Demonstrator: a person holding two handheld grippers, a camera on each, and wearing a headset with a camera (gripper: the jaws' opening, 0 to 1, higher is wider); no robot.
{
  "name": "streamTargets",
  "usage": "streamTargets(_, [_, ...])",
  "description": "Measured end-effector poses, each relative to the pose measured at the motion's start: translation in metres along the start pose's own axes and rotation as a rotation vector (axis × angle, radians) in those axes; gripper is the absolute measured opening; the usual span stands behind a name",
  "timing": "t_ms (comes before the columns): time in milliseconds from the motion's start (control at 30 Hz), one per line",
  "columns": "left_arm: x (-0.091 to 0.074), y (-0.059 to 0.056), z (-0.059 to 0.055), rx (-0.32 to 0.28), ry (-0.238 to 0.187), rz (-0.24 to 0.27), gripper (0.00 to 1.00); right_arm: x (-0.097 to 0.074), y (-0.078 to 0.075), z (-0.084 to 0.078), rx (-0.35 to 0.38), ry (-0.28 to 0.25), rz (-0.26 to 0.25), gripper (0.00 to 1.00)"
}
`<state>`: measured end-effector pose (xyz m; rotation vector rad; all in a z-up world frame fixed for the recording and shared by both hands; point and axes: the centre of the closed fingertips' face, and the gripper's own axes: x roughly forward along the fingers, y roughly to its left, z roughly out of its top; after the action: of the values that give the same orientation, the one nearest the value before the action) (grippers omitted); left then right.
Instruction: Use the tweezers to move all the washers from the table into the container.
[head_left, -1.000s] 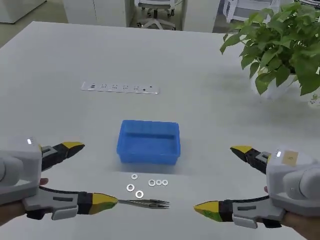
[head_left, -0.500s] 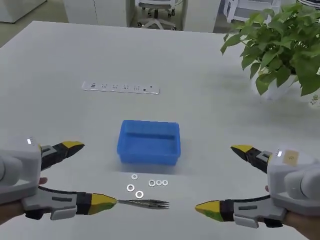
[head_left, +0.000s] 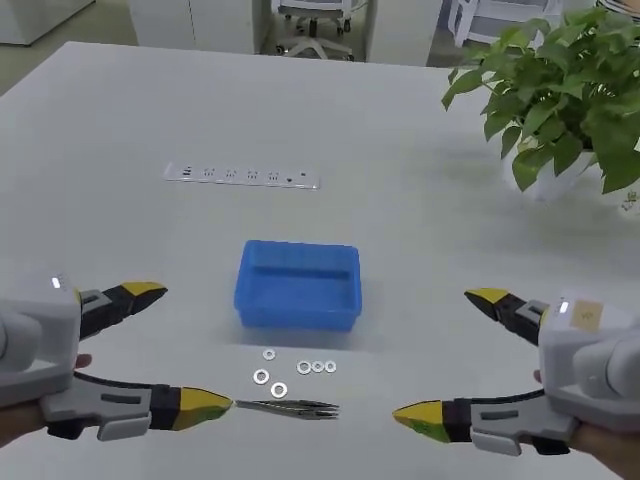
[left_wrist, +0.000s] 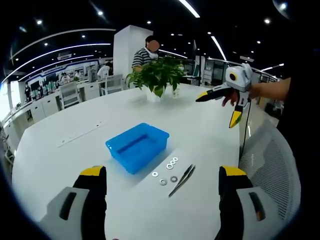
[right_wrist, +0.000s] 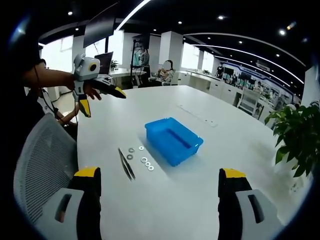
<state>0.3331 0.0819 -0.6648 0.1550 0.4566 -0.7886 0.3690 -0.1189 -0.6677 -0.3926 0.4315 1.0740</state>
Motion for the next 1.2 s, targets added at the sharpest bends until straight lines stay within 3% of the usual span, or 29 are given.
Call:
streamTargets(867, [0.0036, 0.0033, 0.0024, 0.048, 0.023, -0.022, 0.97, 0.0005, -0.0076, 0.0025, -0.033, 0.011, 0.003, 0.98])
streamTargets(1200, [0.009, 0.0007, -0.0018, 0.089, 0.049, -0.066, 0.88, 0.0052, -0.0072, 0.0031, -0.062, 0.027, 0.024, 0.97])
